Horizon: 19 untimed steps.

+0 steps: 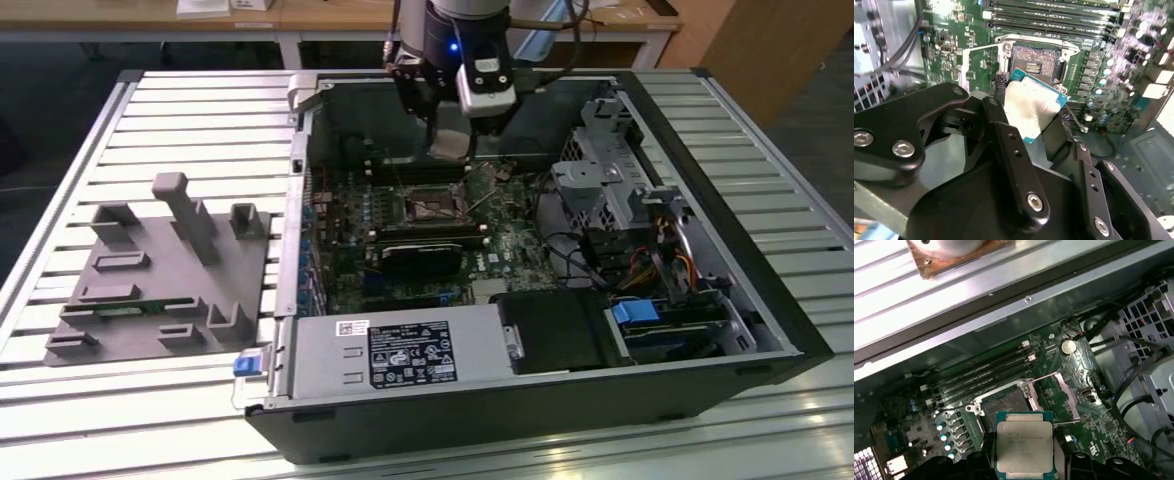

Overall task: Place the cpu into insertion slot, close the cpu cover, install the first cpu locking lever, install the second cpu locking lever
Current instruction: 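Place the cpu into insertion slot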

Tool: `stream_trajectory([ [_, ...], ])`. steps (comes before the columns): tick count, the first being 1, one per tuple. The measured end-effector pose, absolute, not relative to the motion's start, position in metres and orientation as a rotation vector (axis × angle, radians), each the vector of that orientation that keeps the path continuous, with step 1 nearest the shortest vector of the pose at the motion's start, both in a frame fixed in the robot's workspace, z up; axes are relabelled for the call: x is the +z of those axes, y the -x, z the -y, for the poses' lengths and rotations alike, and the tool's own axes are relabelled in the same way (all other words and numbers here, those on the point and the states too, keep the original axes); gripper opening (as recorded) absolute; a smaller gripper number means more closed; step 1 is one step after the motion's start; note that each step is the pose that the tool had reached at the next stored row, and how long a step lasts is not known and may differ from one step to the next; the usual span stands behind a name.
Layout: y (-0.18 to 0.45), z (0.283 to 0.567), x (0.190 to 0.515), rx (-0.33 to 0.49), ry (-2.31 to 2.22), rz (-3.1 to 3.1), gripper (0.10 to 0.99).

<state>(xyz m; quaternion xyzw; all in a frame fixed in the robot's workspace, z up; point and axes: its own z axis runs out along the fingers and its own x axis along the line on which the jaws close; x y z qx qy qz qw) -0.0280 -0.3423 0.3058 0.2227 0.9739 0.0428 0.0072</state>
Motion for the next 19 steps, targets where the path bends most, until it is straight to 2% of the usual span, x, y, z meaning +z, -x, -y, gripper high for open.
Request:
stream_trajectory([
  [19,0.028,0.342,0.290,0.127,-1.205,-2.867,0.541],
])
